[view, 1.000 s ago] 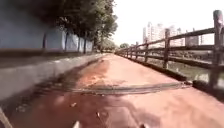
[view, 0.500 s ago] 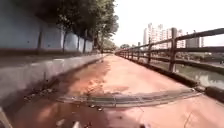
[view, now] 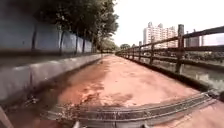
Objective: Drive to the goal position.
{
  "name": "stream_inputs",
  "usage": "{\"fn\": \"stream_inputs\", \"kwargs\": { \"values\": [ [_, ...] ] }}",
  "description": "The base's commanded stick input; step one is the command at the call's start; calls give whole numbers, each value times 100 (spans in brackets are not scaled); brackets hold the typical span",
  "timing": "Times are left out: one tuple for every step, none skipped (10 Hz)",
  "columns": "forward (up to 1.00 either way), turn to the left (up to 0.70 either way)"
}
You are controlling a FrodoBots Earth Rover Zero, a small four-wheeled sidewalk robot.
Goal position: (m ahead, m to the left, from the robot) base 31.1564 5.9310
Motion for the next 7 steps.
{"fn": "stream_inputs", "kwargs": {
  "values": [
    [70,0],
    [70,0],
    [70,0],
    [70,0],
    [70,0],
    [70,0],
    [70,0]
  ]
}}
